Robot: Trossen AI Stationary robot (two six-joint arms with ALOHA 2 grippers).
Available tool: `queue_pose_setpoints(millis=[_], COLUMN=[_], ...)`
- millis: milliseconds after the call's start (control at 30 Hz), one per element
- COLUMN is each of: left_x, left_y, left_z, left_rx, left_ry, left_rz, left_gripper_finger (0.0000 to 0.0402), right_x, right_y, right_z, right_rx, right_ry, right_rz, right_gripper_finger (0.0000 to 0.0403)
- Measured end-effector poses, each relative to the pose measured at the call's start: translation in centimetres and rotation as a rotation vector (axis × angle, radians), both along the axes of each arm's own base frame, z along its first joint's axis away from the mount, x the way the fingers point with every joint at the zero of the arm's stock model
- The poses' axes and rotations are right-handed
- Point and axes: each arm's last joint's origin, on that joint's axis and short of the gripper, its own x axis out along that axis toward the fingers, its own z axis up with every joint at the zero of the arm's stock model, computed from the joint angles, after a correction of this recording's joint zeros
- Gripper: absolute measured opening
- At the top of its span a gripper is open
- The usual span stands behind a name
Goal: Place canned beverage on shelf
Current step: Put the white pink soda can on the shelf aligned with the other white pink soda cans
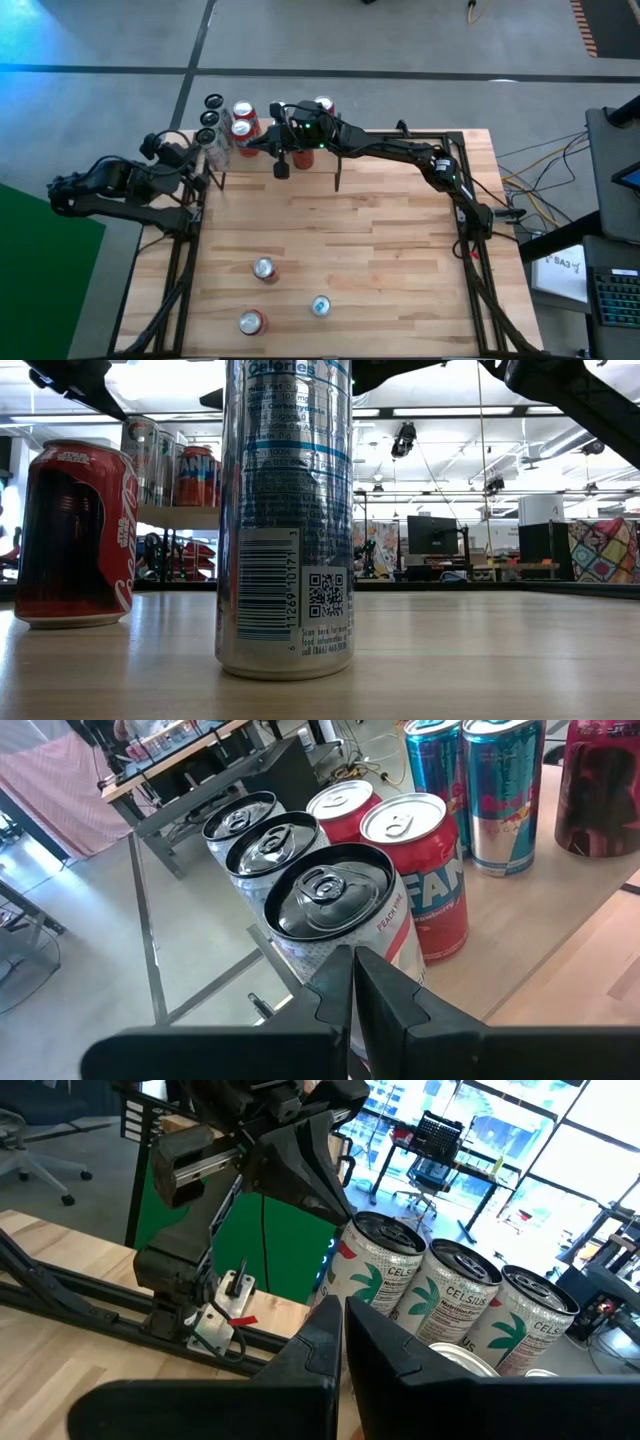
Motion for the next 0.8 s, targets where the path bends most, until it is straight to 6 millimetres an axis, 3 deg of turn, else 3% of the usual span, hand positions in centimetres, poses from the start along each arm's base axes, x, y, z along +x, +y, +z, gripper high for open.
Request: queue_pose_setpoints(millis=[267, 567, 800], left_x=[-0.4, 0.1, 1.1], left_y=[0.0, -0.2, -0.2], left_z=[0.3, 2.3, 3.1], left_rx=[-0.007, -0.049, -0.016], left_ry=[-0.029, -0.139, -0.207], left_rz=[-0.004, -0.129, -0.116], left_gripper_finger=[0.0, 0.0, 0.0], right_x=[0.0, -0.1, -1.4], right_y=[0.0, 0.0, 0.4], right_z=[-0.1, -0.1, 1.9], right_rx=[0.002, -0.006, 0.0], right_ry=[0.006, 0.02, 0.026], right_rz=[0.0, 0.001, 0.001], right_gripper_finger=[0.0009, 0.0009, 0.0009])
